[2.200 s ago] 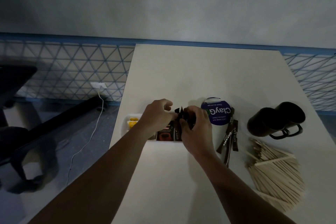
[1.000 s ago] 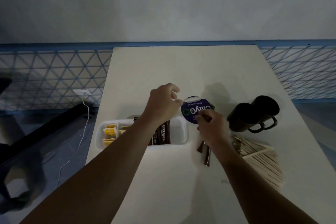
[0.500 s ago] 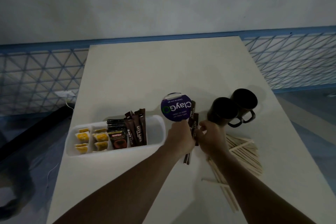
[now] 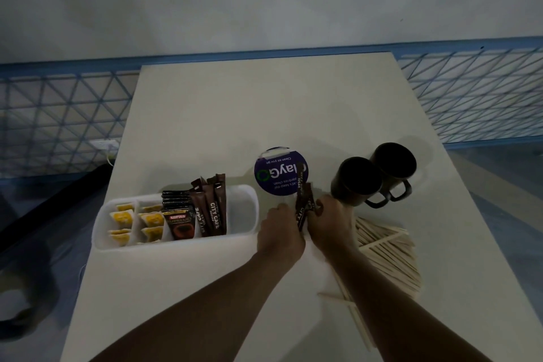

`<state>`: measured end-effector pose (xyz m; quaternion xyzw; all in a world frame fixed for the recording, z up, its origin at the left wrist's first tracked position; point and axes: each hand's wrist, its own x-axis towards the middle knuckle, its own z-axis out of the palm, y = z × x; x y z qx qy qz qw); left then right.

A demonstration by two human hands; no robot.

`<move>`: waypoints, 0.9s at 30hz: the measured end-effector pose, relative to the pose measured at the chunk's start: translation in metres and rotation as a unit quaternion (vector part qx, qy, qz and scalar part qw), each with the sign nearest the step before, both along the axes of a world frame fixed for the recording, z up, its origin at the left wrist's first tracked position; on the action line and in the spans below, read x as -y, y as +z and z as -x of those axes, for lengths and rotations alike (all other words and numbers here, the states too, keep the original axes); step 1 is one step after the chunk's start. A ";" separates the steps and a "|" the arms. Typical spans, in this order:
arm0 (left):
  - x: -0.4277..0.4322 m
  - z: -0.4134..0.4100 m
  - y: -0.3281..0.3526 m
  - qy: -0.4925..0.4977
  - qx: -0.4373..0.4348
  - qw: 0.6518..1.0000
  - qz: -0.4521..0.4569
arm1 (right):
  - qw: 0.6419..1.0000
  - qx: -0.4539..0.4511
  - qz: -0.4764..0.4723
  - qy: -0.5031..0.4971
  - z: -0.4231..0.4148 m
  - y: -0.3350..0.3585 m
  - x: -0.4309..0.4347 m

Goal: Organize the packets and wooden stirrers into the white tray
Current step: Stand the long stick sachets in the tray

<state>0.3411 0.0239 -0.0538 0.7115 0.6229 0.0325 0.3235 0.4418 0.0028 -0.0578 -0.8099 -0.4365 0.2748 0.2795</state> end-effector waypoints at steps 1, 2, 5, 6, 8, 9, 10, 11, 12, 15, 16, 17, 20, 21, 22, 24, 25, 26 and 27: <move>0.000 0.000 0.000 -0.005 -0.008 1.000 0.000 | 1.000 0.003 0.010 0.000 0.000 0.000 -0.002; 0.000 0.000 0.000 -0.009 -0.017 1.000 0.000 | 1.000 0.004 0.023 0.001 0.000 -0.001 -0.003; 0.000 0.001 -0.001 -0.022 -0.035 0.999 0.008 | 0.999 0.005 0.054 0.002 0.002 -0.001 -0.007; 0.000 0.003 -0.001 -0.027 -0.038 0.999 0.011 | 0.998 0.002 0.055 0.003 0.003 -0.001 -0.007; -0.001 0.007 -0.002 -0.038 -0.031 0.999 0.024 | 0.999 -0.005 0.054 0.007 0.002 0.000 -0.009; -0.001 0.009 -0.002 -0.046 -0.022 0.998 0.035 | 0.998 -0.003 0.057 0.009 0.003 0.002 -0.011; -0.002 0.010 -0.003 -0.056 -0.017 0.997 0.044 | 0.998 0.000 0.057 0.012 0.002 0.003 -0.013; -0.002 0.012 -0.002 -0.060 -0.015 0.997 0.056 | 0.998 0.002 0.054 0.019 0.003 0.004 -0.016; -0.002 0.013 -0.002 -0.060 -0.011 0.996 0.069 | 0.999 0.004 0.047 0.022 0.003 0.004 -0.019; -0.004 0.015 0.003 -0.069 0.005 0.993 0.099 | 0.999 0.019 0.036 0.020 0.008 0.008 -0.030; -0.005 0.016 0.006 -0.074 0.008 0.992 0.106 | 0.999 0.030 0.035 0.020 0.009 0.009 -0.034; -0.005 0.017 0.009 -0.080 0.010 0.990 0.115 | 0.999 0.039 0.032 0.018 0.010 0.009 -0.038; -0.006 0.024 0.019 -0.086 0.037 0.983 0.156 | 0.997 0.054 0.041 0.021 0.012 0.006 -0.049; -0.006 0.026 0.023 -0.087 0.047 0.981 0.170 | 0.997 0.053 0.050 0.023 0.012 0.004 -0.052; -0.006 0.029 0.027 -0.090 0.052 0.978 0.179 | 0.997 0.054 0.059 0.024 0.012 0.002 -0.055; -0.008 0.034 0.034 -0.099 0.054 0.975 0.193 | 0.994 0.065 0.077 0.035 0.012 0.001 -0.059; -0.009 0.036 0.038 -0.104 0.052 0.973 0.200 | 0.992 0.078 0.087 0.044 0.010 0.001 -0.061; -0.010 0.039 0.041 -0.107 0.051 0.972 0.205 | 0.990 0.088 0.096 0.052 0.011 0.001 -0.062; -0.011 0.041 0.043 -0.108 0.052 0.971 0.208 | 0.989 0.092 0.102 0.054 0.011 -0.001 -0.063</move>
